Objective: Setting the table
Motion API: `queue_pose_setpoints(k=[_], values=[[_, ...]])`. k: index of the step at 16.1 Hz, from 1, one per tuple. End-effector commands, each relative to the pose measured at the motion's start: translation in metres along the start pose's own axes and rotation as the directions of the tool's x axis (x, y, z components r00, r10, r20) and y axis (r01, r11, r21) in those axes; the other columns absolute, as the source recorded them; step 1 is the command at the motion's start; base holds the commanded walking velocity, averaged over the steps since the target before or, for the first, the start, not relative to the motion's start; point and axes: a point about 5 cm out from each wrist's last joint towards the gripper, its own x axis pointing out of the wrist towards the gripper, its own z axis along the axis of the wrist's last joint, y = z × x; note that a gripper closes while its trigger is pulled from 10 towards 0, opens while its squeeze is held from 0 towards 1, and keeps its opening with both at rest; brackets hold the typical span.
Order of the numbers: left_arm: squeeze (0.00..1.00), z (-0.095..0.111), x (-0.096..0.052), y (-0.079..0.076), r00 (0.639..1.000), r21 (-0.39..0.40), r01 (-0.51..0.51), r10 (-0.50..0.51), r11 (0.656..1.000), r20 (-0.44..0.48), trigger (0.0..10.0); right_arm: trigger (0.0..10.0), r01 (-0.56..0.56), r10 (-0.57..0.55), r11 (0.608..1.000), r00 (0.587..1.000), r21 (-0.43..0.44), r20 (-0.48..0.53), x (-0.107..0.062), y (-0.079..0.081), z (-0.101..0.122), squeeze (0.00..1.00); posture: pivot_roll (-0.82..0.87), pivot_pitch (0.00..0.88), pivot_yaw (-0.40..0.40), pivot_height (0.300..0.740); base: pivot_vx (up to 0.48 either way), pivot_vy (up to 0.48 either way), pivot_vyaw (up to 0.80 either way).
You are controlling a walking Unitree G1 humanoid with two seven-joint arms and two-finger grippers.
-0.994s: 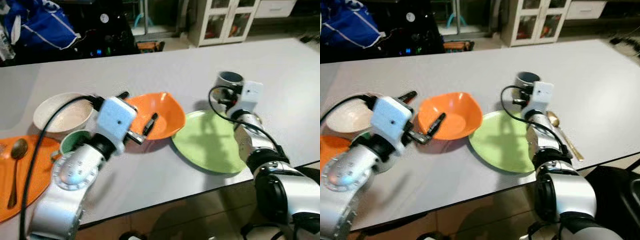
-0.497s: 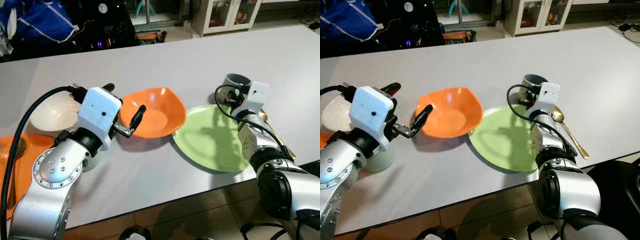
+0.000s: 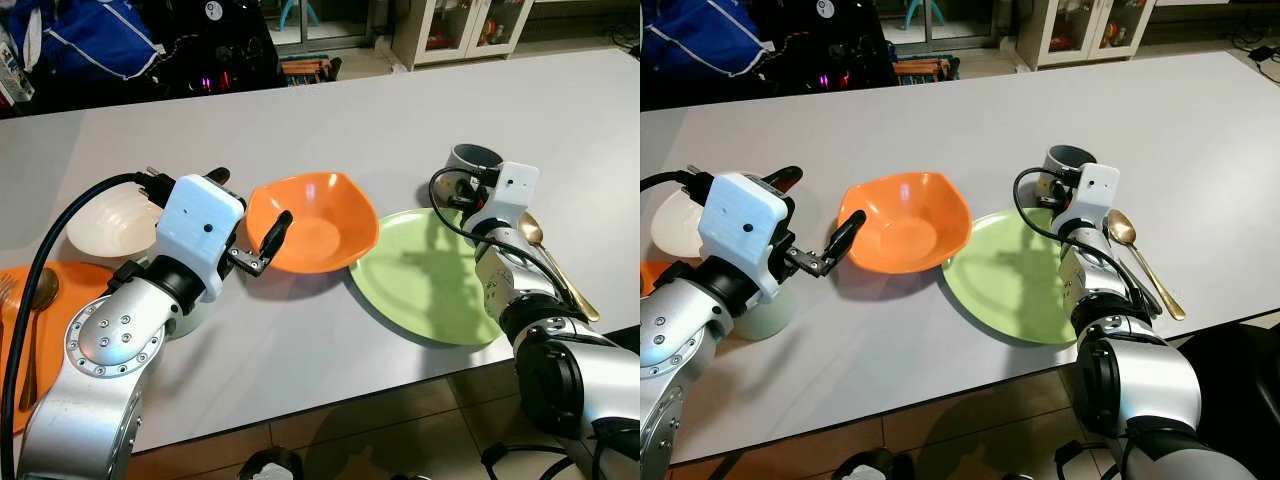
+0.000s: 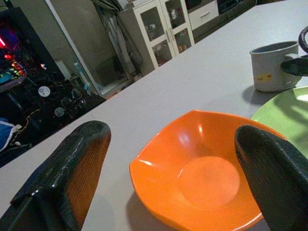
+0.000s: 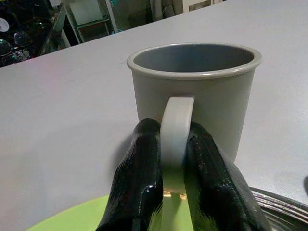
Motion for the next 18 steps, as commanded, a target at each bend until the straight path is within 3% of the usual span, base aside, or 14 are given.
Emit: queue_pose_setpoints(k=[1,6,7,9,18], values=[[0.0,0.002,-0.003,0.001,1.0,0.008,0.001,-0.001,1.0,0.001,10.0,10.0,0.0,0.0,1.0,1.0,0.001,-0.007,0.001,0.001,0.002,0.0,0.39,0.125,0.038,0.74,0.0,0.0,0.0],[0.0,0.002,-0.003,0.001,1.0,0.008,0.001,-0.001,1.0,0.001,10.0,10.0,0.0,0.0,1.0,1.0,0.001,-0.007,0.001,0.001,0.002,0.0,0.39,0.125,0.038,0.74,0.0,0.0,0.0],[0.0,0.003,-0.008,-0.01,0.996,-0.034,0.085,-0.085,0.996,-0.007,10.0,10.0,-0.033,0.033,0.999,0.999,0.006,-0.026,0.001,0.007,-0.003,1.0,0.4,0.105,0.013,0.74,0.0,0.0,0.0],[0.0,0.004,-0.013,-0.028,0.979,-0.093,0.205,-0.205,0.974,0.002,10.0,10.0,-0.09,0.09,0.996,0.995,0.006,-0.049,0.0,0.016,-0.008,1.0,0.4,0.105,0.01,0.74,0.0,0.0,0.0],[0.0,0.007,-0.016,-0.031,0.968,-0.135,0.251,-0.25,0.959,0.018,10.0,10.0,-0.11,0.111,0.994,0.993,0.023,-0.045,0.001,0.021,-0.007,1.0,0.4,0.091,-0.001,0.74,0.0,0.0,0.0]])
